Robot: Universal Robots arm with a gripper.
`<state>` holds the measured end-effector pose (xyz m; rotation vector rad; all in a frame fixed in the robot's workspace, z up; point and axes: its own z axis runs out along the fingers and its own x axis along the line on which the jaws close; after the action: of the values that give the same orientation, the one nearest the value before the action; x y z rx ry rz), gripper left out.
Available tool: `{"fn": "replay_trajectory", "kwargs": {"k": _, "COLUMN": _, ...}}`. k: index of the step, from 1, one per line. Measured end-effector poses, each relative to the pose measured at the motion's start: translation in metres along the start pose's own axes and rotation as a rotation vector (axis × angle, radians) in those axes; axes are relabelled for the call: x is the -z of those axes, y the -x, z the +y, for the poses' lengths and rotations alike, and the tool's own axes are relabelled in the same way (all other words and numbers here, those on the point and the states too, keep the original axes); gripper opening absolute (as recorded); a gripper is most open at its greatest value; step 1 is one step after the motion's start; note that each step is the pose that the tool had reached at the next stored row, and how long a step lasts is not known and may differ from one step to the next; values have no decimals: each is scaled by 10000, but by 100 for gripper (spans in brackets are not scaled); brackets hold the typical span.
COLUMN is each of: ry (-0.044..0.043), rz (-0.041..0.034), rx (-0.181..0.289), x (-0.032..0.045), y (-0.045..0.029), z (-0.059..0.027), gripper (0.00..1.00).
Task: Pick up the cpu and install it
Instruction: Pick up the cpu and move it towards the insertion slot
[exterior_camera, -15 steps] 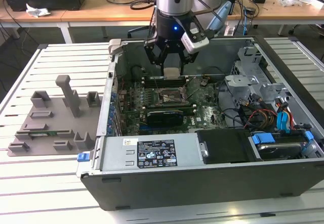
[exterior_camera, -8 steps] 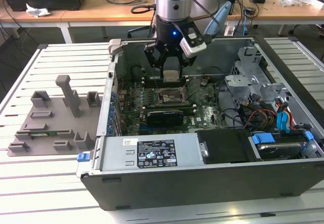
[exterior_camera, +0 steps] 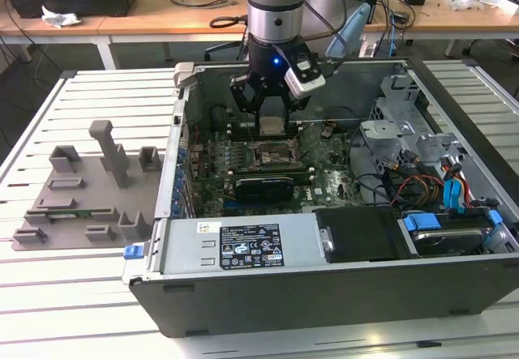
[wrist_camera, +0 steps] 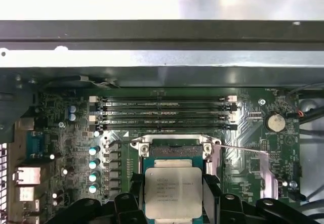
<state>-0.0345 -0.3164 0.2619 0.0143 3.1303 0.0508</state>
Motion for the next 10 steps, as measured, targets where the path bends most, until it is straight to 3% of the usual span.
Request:
{"fn": "replay_trajectory", "kwargs": {"k": 4, "ry": -31, "rz": 0, "rx": 0, "x": -71, "y": -1, "z": -1, "gripper": 55}}
{"fn": "replay_trajectory", "kwargs": {"k": 10, "ry": -46, "rz": 0, "rx": 0, "x": -79, "y": -1, "z": -15, "gripper": 55}}
